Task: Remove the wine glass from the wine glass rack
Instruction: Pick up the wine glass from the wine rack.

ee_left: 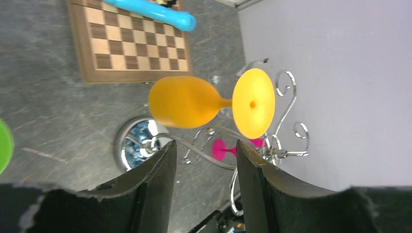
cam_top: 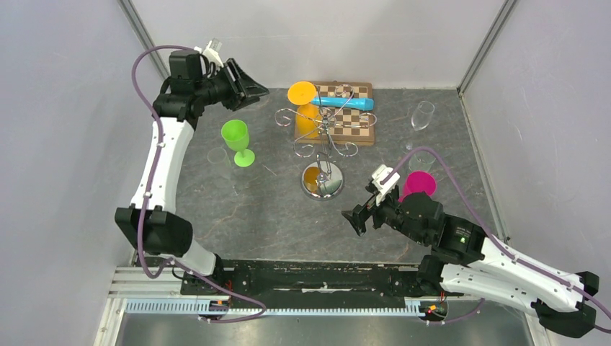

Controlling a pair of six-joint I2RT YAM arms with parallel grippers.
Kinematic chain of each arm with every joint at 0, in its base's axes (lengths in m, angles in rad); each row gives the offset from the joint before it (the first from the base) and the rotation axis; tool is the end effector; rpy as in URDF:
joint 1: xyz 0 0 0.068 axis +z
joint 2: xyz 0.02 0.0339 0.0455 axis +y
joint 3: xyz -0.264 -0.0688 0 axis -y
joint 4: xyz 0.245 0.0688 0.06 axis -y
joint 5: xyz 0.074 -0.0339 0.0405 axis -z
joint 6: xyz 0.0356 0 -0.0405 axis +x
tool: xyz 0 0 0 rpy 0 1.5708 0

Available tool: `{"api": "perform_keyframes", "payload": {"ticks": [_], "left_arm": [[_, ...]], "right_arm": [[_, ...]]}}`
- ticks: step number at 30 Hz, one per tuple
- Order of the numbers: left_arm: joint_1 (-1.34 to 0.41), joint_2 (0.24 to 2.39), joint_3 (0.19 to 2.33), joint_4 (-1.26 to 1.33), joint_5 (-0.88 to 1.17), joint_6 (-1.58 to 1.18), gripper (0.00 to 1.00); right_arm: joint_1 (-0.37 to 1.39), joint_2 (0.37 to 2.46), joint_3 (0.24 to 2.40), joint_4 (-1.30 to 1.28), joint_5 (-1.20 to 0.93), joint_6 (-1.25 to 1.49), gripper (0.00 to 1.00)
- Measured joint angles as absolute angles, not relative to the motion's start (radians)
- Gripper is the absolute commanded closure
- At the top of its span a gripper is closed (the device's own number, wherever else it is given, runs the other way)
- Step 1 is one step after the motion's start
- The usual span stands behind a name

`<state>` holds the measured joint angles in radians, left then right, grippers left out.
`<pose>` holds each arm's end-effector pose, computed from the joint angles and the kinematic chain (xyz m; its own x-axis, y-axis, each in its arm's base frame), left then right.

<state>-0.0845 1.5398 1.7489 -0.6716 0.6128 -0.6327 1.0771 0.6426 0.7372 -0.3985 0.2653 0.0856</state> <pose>0.3284 -0.0484 0.4409 -0.7027 -0.4259 -0.5700 0.2064 0.6446 -0.7362 0.0794 0.1279 0.3222 -0.2038 -0.2046 -0.9574 -0.7164 0.6977 0.0034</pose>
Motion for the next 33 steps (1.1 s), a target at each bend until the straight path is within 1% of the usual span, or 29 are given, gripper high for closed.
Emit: {"api": "perform_keyframes", "payload": {"ticks": [7, 14, 26, 33], "left_arm": [[-0.084, 1.633, 1.749, -0.509, 0.733, -0.763, 0.45], [-0.105, 1.671, 1.745, -0.36, 0.804, -0.87, 0.45], [-0.17, 1.724, 1.722, -0.285, 0.824, -0.918, 0.46], [-0.181, 1.725, 1.708, -0.273, 0.826, -0.92, 0.54]], "right_arm": [[1.077, 0.626, 0.725, -0.398, 0.258, 0.081, 0.02], [1.077, 0.62, 0.721, -0.399, 0.259, 0.074, 0.02], [1.077, 0.606, 0.714, -0.4, 0.259, 0.067, 0.02], [1.077, 0.601, 0.713, -0.4, 0.259, 0.067, 0.02]]}}
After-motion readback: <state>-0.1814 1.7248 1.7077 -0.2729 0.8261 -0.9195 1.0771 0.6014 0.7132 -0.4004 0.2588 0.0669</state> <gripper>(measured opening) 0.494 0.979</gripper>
